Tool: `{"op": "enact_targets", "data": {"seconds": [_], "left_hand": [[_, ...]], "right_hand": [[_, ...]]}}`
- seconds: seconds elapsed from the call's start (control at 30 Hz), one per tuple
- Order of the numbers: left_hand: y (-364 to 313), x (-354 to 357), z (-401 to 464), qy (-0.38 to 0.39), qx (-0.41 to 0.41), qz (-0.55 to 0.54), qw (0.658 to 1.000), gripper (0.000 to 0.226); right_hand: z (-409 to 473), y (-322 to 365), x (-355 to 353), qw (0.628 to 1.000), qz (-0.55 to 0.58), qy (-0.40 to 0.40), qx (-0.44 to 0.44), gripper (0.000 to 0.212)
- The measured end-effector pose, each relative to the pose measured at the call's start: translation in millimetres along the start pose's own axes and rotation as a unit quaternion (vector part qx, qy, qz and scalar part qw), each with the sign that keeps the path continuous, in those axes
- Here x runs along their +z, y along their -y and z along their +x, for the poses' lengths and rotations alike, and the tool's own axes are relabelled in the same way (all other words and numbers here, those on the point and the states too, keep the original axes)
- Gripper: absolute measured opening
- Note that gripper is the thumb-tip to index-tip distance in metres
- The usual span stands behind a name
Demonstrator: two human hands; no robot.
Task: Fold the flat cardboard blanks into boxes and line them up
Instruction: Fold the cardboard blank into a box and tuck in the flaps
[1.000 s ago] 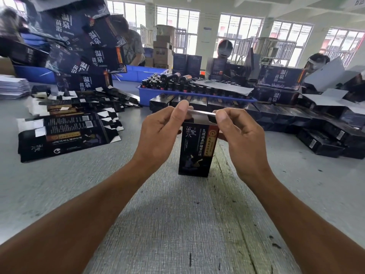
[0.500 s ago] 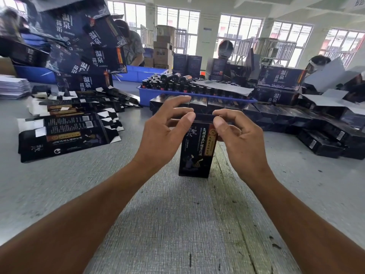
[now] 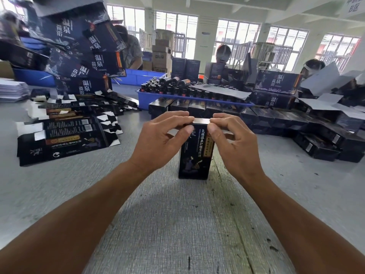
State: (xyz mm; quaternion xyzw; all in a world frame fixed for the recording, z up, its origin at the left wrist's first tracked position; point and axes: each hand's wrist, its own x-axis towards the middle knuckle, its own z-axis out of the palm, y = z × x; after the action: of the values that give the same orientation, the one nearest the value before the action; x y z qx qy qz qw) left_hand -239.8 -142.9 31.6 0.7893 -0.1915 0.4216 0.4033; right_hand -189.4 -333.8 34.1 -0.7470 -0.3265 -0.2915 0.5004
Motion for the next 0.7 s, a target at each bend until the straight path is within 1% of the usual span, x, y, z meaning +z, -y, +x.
{"op": "enact_targets", "data": {"seconds": [0.1,0.17,0.23,0.3,0.37,0.4,0.43,0.53,0.63,0.7], "left_hand": [[1.9,-1.2,0.8,0.008,0.001,0.032,0.999,0.032],[3.8,-2.3,-0.2,0.036,-0.011,0.066,0.997,0.037],[7.4,-2.0,-2.0,0.076,-0.040,0.086,0.993,0.042],[12.7,0.2,-2.8,0.093,-0.077,0.094,0.988,0.046],[19.5,1.4,-2.6,0.075,-0.117,0.090,0.986,0.044],[24.2,1.3,-2.7,0.058,-0.139,0.078,0.986,0.042],[29.3,0.4,-2.8,0.041,-0.160,0.061,0.984,0.040],[39.4,-2.2,-0.9,-0.004,-0.208,0.000,0.978,0.033],[39.0,0.6,-0.3,-0.019,-0.230,-0.057,0.971,0.038],[36.2,5.3,-2.9,0.002,-0.240,-0.087,0.967,0.046]], "right_hand": [[1.8,-4.3,3.9,1.000,0.006,-0.001,0.010,0.017],[2.0,-8.5,5.1,1.000,0.000,0.010,0.022,0.024],[-0.3,-13.0,6.5,0.998,-0.021,0.042,0.035,0.036],[-5.8,-16.7,10.7,0.992,-0.058,0.091,0.069,0.051],[-12.0,-17.6,17.0,0.978,-0.108,0.133,0.116,0.068],[-14.7,-17.4,20.4,0.972,-0.129,0.151,0.127,0.072],[-17.7,-16.9,23.9,0.967,-0.143,0.169,0.123,0.073],[-26.8,-14.2,33.0,0.959,-0.175,0.214,0.068,0.075],[-26.0,-15.6,36.1,0.955,-0.220,0.197,0.040,0.069],[-18.7,-20.7,30.4,0.955,-0.235,0.173,0.052,0.064]]}}
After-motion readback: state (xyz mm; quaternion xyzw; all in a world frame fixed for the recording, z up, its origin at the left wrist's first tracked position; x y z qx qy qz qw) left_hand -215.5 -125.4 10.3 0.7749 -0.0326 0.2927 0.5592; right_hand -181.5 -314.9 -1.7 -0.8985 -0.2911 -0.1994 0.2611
